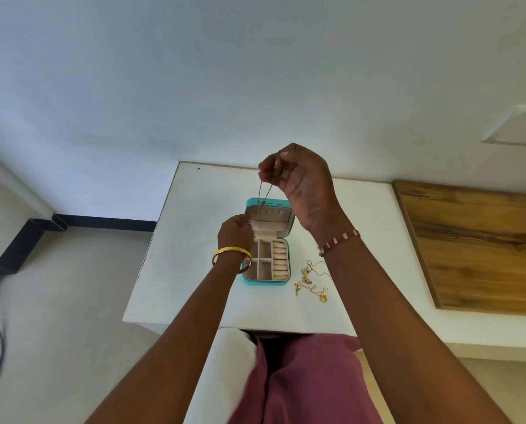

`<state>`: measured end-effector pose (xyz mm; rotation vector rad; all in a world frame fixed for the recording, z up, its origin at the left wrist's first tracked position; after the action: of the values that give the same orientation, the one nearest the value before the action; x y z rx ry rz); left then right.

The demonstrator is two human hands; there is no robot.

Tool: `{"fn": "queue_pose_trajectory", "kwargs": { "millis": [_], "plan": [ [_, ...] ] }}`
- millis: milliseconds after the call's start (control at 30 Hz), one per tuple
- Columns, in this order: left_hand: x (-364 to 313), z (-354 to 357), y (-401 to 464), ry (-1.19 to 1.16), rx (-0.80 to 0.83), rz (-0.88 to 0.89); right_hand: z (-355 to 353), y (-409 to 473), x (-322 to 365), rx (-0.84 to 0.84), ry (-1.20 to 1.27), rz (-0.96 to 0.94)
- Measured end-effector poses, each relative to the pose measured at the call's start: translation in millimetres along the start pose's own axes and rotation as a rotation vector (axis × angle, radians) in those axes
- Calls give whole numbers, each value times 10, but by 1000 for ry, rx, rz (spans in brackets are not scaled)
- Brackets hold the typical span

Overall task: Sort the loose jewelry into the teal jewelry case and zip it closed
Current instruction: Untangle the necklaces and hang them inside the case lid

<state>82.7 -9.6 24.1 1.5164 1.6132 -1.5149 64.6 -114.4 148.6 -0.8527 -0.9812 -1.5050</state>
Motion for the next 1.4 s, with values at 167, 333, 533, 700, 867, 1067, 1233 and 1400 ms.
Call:
{"fn": "queue_pose_trajectory", "kwargs": {
  "millis": [167, 333, 533, 700, 867, 1067, 1233, 1400],
  "plan": [
    [14, 22, 94, -29, 59, -15, 73, 77, 100, 61, 104, -36],
    [2, 42, -15, -247, 116, -49, 85, -5, 78, 74, 61, 15],
    [-230, 24, -265, -379, 167, 108, -46, -195, -139, 18, -48, 124],
    [-447, 89, -753, -309, 279, 178, -107, -657, 110, -82, -160, 94],
    [-376, -45, -666, -380, 258, 135, -368, -810, 71, -172, -198, 176],
    [-345, -55, -764, -611, 279, 97, -703, -1190, -9, -240, -323, 242],
    [-338, 57, -879, -665, 308, 85, -1031, -1479, -159, -322, -361, 293],
    [-305, 344, -929, -517, 367, 98, -1264, -1645, -332, -338, -445, 347]
  ]
}}
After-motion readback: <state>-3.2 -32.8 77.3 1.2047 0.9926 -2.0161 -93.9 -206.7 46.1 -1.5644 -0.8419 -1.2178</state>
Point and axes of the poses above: each hand's wrist, its own y-axis towards the middle knuckle, its own z-axis out of the palm, x = y × z, the point moved 6 cm from there along y, towards the middle knuckle, and after that the axes turned 9 degrees about x, right-handed, at the moved point
